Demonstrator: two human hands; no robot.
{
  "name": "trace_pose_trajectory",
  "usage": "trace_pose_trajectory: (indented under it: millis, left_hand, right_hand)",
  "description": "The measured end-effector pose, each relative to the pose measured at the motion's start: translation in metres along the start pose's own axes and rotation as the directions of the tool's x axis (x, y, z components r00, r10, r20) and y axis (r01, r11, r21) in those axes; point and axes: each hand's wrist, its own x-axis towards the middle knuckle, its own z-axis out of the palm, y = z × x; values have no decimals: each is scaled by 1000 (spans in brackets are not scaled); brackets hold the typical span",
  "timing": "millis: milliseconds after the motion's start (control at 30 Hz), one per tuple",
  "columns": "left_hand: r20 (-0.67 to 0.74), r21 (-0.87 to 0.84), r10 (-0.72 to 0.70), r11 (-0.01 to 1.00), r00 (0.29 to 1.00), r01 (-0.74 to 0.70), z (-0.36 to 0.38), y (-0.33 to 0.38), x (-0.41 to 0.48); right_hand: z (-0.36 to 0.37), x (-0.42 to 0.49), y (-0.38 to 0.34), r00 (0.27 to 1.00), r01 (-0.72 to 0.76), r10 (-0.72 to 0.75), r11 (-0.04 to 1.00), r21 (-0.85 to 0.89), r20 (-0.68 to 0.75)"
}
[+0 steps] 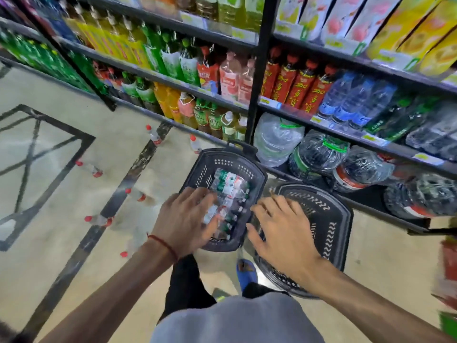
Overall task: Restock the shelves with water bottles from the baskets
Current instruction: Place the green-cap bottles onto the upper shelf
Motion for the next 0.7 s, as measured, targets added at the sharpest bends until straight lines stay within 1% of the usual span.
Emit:
trace_pose_trajectory:
  millis: [100, 167, 300, 400, 533, 700]
  left_hand:
    - [59, 10, 110, 994, 992, -111, 6, -44, 34]
    - [91, 17, 189, 981, 978, -192, 7, -69, 57]
    - [167, 12, 350, 934, 922, -357, 4, -104, 88]
    - [213, -15, 473, 877, 855, -481, 12, -128, 106]
    - [272, -50, 559, 821, 783, -568, 34, -151, 133]
    - [343, -42, 613, 767, 712, -640, 87, -165, 164]
  right_hand:
    - [8, 21, -20, 992, -124, 125, 992, -11, 18]
    - [12, 34, -35, 968, -248, 248, 969, 14, 26]
    - [24, 59, -70, 882, -471, 471, 881, 43, 22]
    - [37, 75, -99, 790, -613, 611, 788, 57, 48]
    - [62, 90, -122, 709, -705, 695, 701, 109, 121]
    - [109, 104, -133, 658, -753, 729, 643, 139, 189]
